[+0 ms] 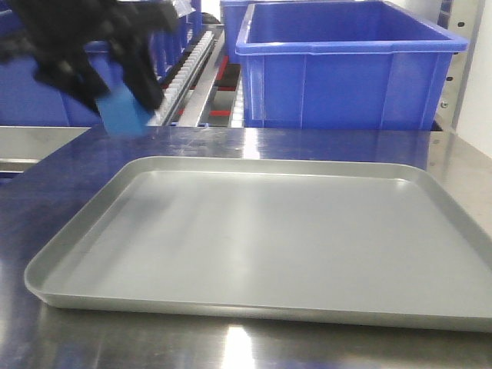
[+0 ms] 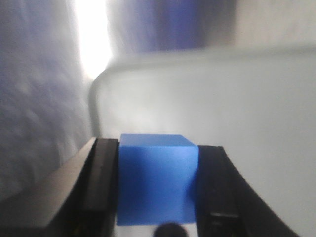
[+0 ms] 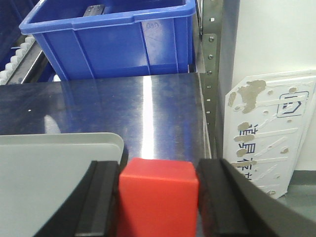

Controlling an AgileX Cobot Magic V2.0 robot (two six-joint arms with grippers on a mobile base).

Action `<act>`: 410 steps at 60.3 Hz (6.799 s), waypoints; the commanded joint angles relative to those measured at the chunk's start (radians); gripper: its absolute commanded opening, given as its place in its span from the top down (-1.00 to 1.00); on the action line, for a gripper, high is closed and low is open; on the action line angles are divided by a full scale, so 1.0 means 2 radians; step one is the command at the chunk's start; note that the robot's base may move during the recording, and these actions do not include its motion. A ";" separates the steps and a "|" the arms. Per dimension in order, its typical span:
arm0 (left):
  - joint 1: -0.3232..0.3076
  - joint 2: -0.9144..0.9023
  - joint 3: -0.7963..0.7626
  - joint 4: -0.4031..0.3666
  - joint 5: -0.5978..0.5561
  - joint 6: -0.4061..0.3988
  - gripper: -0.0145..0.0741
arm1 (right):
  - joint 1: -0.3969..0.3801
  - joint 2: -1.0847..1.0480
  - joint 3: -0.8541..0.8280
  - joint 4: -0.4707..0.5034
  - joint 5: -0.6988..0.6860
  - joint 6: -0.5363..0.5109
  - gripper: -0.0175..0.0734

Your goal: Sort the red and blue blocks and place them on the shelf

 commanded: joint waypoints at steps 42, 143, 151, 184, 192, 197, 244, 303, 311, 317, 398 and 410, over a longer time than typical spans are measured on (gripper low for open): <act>0.094 -0.275 0.214 0.010 -0.181 0.008 0.40 | -0.004 0.001 -0.014 -0.006 -0.045 -0.001 0.50; 0.098 -0.484 0.387 0.038 -0.274 0.008 0.40 | -0.004 0.001 -0.014 -0.006 -0.045 -0.001 0.50; 0.098 -0.484 0.387 0.038 -0.274 0.008 0.40 | -0.004 0.001 -0.014 -0.006 -0.045 -0.001 0.50; 0.098 -0.484 0.387 0.038 -0.274 0.008 0.40 | -0.004 0.001 -0.014 -0.006 -0.045 -0.001 0.50; 0.098 -0.484 0.387 0.038 -0.274 0.008 0.40 | -0.004 0.001 -0.014 -0.006 -0.045 -0.001 0.50; 0.098 -0.484 0.387 0.038 -0.274 0.008 0.40 | -0.004 0.001 -0.014 -0.006 -0.045 -0.001 0.50; 0.098 -0.484 0.387 0.038 -0.274 0.008 0.40 | -0.004 0.001 -0.014 -0.006 -0.045 -0.001 0.50; 0.098 -0.484 0.387 0.038 -0.274 0.008 0.40 | -0.004 0.001 -0.014 -0.006 -0.045 -0.001 0.50; 0.098 -0.484 0.387 0.038 -0.274 0.008 0.40 | -0.004 0.001 -0.014 -0.006 -0.045 -0.001 0.50; 0.098 -0.484 0.387 0.038 -0.274 0.008 0.40 | -0.004 0.001 -0.014 -0.006 -0.045 -0.001 0.50; 0.098 -0.484 0.387 0.038 -0.274 0.008 0.40 | -0.004 0.001 -0.014 -0.006 -0.045 -0.001 0.50; 0.098 -0.484 0.387 0.038 -0.274 0.008 0.40 | -0.004 0.001 -0.014 -0.006 -0.045 -0.001 0.50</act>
